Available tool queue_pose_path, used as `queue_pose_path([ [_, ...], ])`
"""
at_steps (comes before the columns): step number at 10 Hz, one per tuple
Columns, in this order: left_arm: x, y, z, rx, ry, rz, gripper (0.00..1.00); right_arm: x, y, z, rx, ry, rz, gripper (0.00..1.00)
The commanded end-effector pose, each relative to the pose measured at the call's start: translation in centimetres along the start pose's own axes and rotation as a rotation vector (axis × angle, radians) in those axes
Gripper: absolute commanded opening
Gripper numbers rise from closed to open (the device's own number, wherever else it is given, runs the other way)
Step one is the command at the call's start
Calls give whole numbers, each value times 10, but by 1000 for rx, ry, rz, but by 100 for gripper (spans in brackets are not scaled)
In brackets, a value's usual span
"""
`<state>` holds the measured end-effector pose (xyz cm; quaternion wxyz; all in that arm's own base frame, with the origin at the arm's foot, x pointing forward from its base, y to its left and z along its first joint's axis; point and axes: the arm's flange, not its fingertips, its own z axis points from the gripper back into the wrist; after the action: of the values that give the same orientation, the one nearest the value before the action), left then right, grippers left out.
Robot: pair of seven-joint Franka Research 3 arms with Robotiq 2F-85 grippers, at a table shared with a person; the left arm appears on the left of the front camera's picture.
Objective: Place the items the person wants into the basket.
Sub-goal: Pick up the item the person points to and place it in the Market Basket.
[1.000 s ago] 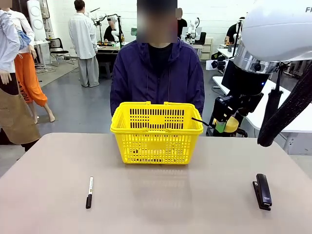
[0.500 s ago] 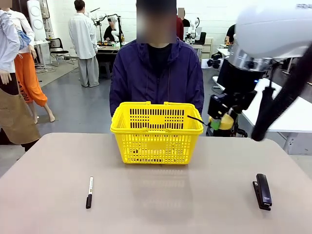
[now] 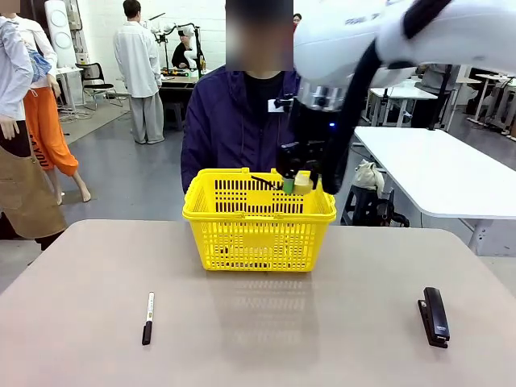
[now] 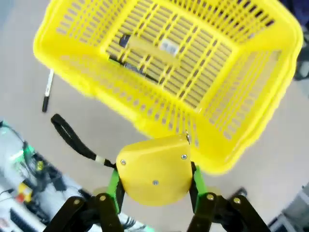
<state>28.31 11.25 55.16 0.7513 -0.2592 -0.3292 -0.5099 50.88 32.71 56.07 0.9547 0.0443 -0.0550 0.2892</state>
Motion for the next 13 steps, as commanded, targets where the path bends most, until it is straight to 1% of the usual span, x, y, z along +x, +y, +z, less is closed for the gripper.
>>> queue_pose_path([
  [1, -2, 0, 1, -5, -21, -18, 100, 41, 2, -7, -75, 1, 17, 65],
  [3, -2, 0, 1, -5, -21, -18, 100, 69, -5, -37, -90, 14, 46, 65],
  [5, -2, 0, 1, -5, -21, -18, 100, 85, -15, -70, -105, 34, 82, 65],
  [7, -2, 0, 1, -5, -21, -18, 100, 93, -21, -99, -78, 51, 109, 65],
  [8, -2, 0, 1, -5, -21, -18, 100, 95, -21, -108, -85, 63, 123, 65],
  [13, -2, 0, 1, -5, -21, -18, 100, 98, -20, -147, -86, 111, 166, 65],
])
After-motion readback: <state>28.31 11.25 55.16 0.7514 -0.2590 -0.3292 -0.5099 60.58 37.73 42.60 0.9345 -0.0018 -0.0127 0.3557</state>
